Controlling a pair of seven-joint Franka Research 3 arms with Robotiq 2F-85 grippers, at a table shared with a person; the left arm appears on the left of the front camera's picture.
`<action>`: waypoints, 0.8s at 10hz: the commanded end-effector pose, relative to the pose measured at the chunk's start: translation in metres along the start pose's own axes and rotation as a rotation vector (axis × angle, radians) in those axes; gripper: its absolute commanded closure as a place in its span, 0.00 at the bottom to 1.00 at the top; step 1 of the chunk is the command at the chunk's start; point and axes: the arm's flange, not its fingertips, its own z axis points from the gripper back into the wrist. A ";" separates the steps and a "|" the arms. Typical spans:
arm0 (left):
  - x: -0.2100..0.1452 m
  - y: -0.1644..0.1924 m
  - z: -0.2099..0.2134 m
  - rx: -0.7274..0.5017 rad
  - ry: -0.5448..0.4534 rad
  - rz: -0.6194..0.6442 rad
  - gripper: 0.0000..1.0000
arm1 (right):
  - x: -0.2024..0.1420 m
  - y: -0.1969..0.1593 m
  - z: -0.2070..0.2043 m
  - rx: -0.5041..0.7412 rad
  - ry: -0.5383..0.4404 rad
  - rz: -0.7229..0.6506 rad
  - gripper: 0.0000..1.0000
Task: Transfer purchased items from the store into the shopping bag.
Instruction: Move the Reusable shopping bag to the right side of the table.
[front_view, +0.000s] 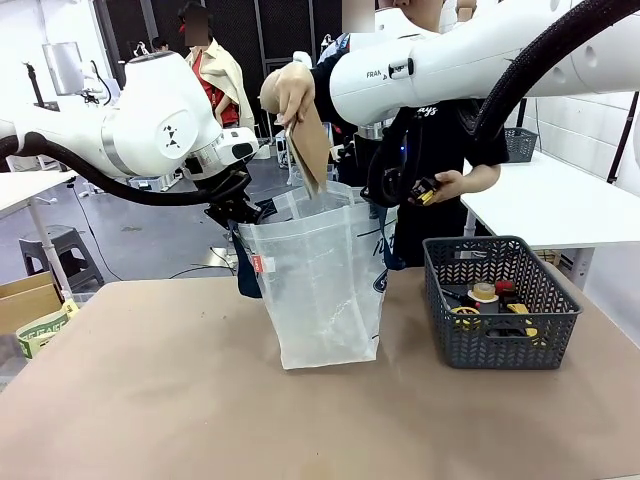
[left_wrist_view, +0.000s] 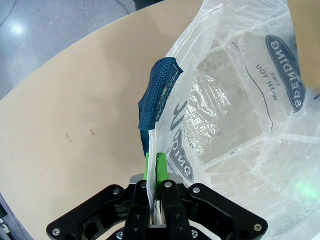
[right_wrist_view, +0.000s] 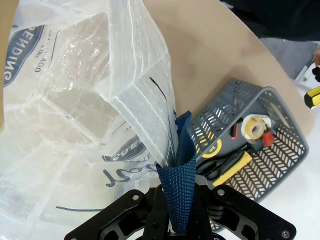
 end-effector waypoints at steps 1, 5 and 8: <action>-0.001 0.002 0.001 0.012 -0.002 0.001 1.00 | 0.000 -0.001 0.000 0.001 0.006 -0.002 1.00; -0.001 0.002 0.001 0.012 -0.002 0.001 1.00 | 0.000 -0.001 0.000 0.001 0.006 -0.002 1.00; -0.001 0.002 0.001 0.012 -0.002 0.001 1.00 | 0.000 -0.001 0.000 0.001 0.006 -0.002 1.00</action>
